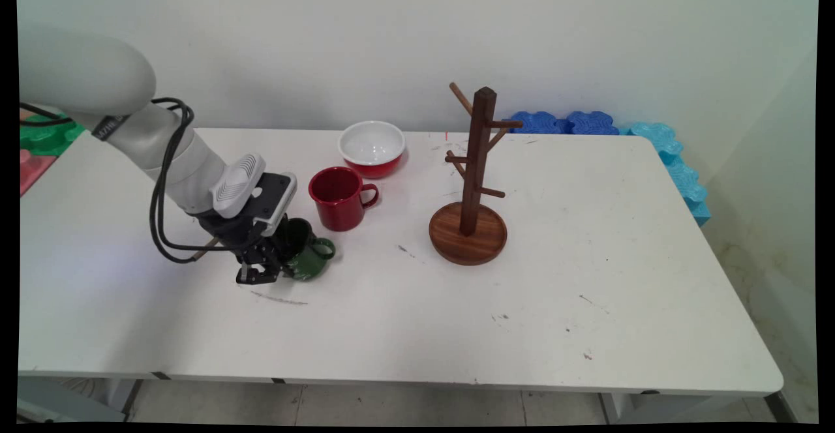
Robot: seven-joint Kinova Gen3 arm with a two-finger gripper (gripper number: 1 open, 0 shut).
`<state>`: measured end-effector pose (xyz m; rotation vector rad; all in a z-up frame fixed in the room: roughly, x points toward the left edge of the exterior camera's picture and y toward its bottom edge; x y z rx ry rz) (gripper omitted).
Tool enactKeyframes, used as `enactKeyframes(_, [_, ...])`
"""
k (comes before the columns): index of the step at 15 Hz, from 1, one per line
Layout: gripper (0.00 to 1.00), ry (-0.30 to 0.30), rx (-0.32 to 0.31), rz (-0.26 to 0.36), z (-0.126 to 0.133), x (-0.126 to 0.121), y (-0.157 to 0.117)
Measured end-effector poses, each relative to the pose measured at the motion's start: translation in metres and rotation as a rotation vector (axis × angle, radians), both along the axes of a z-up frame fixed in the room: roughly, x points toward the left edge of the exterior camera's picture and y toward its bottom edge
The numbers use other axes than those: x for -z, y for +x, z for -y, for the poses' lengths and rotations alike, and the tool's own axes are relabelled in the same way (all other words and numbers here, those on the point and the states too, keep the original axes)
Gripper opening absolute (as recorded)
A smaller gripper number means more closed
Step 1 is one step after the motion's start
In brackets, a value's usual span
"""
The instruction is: Place the picked object on the table
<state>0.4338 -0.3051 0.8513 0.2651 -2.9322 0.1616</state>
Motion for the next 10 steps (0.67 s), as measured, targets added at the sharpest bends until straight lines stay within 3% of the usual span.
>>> enactKeyframes(1, [0.00, -0.001, 0.001, 0.005, -0.0002, 0.0018, 0.0006])
enactKeyframes(2, [1.00, -0.002, 0.002, 0.010, -0.0005, 0.0036, 0.0014])
enactKeyframes(10, [1.00, -0.019, 0.007, 0.025, 0.0009, 0.0111, 0.0036])
